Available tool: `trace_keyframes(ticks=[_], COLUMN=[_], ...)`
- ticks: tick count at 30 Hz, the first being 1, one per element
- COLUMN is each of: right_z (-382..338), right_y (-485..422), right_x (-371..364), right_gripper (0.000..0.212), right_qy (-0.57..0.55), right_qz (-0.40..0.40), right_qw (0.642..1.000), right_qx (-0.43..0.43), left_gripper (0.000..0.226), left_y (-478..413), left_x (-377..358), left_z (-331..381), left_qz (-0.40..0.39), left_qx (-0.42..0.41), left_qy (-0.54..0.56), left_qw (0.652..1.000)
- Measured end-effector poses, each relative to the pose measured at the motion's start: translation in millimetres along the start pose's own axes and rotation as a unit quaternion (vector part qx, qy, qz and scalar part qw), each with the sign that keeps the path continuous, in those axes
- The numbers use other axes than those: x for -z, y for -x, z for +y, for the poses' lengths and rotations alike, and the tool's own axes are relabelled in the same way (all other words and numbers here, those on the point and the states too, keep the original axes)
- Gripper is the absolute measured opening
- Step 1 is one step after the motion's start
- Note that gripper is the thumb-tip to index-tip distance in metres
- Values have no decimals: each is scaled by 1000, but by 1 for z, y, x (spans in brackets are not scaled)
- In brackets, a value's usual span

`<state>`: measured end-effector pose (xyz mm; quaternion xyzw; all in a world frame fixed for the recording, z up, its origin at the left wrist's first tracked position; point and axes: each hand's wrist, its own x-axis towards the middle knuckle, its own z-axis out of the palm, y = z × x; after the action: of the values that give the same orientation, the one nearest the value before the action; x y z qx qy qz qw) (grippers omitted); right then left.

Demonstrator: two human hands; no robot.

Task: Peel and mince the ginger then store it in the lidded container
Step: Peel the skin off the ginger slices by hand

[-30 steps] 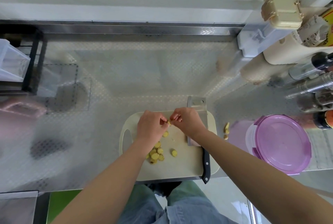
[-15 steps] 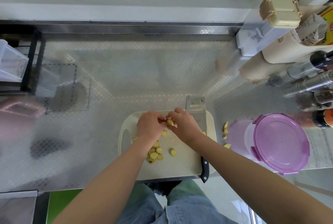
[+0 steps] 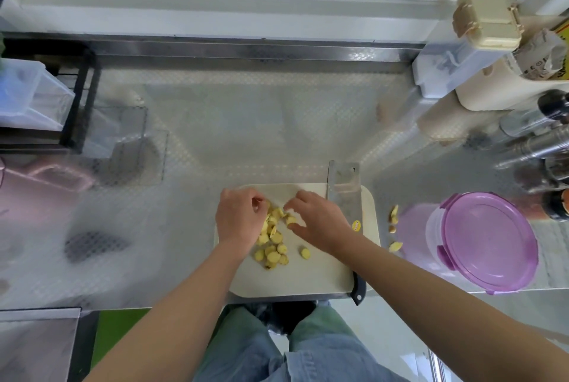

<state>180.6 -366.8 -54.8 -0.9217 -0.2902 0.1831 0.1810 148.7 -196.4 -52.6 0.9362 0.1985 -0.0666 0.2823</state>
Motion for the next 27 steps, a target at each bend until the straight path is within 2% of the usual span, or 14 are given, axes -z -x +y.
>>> trace_keyframes(ticks=[2,5,10,13,15,19,22,27], right_z=[-7,-9,-1,-4,-13,-38,-46,-40], right_y=[1,2,3,2,-2,-11,-16,-15], right_x=[-8,-12,-4,-1,0,-9,-18,-21], right_gripper=[19,9,4,12,17,24,19,14], right_qy=[13,-16,-58,-56,-85,-114,-92,-118], right_qz=[-20,0,-10,14,24,-2,-20,13], right_qw=[999,998,992,993,994,993,995,992], right_qx=[-27,-63,-109,-98,-62,-18,-38,-40], left_gripper=[13,11,13,8,13,15,16,13], left_y=[4,11,24,31,34,35,35,31], left_x=[3,7,10,10,8,5,5,6], left_z=[-3,-13,-31,-32,-30,-31,-36,-37], left_qz=[-1,0,10,3,24,16,-7,-6], left_qx=[-12,-21,-32,-38,-26,3,2,8], left_qy=[-1,0,34,30,20,36,48,48], left_qw=[1000,1000,999,999,999,999,999,999])
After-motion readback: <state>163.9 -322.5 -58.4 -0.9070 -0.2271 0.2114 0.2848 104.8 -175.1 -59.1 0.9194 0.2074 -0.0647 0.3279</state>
